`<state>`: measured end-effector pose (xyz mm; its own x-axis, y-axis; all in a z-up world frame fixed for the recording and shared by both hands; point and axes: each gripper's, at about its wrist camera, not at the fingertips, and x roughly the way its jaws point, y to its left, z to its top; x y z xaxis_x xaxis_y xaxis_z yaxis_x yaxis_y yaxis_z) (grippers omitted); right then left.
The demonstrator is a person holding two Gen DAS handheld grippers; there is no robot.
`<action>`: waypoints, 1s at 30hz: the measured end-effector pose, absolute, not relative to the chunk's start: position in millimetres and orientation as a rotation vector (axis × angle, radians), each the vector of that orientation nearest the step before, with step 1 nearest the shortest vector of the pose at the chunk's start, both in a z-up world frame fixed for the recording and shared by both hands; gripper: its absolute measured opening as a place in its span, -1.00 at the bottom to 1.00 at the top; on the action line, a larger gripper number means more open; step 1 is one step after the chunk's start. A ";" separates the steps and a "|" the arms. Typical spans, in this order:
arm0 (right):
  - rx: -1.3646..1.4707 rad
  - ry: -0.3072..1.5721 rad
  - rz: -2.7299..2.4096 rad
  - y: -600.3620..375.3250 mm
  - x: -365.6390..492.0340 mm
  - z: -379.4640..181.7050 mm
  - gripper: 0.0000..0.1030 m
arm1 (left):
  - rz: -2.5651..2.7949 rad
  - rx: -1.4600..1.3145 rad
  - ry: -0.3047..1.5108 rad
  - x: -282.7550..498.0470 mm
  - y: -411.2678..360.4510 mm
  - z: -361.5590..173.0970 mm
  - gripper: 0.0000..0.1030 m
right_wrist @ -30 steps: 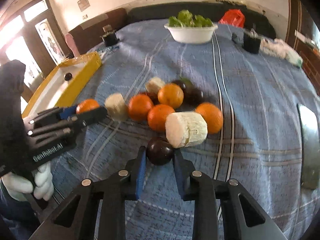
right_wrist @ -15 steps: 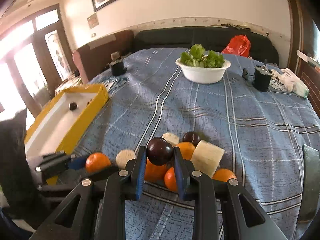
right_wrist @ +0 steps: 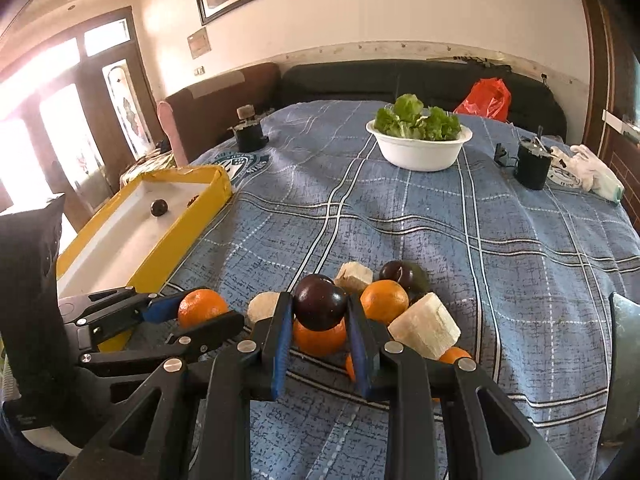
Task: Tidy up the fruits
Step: 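Carry mandarin and plum into the tray and release them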
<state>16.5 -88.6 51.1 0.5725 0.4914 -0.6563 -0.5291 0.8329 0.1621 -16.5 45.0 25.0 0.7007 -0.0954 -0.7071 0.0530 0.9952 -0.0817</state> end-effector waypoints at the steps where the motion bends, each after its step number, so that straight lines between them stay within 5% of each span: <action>1: -0.055 0.752 0.600 -88.5 16.2 51.2 -0.44 | -0.079 -0.052 0.787 -17.6 44.5 25.9 -0.31; 19: -0.073 0.730 0.610 -85.3 8.1 56.2 -0.44 | -0.055 -0.060 0.752 -32.6 55.7 46.1 -0.31; 30: -0.006 0.803 0.736 -59.1 7.1 73.0 -0.43 | -0.002 -0.176 0.776 -47.6 127.7 70.4 -0.31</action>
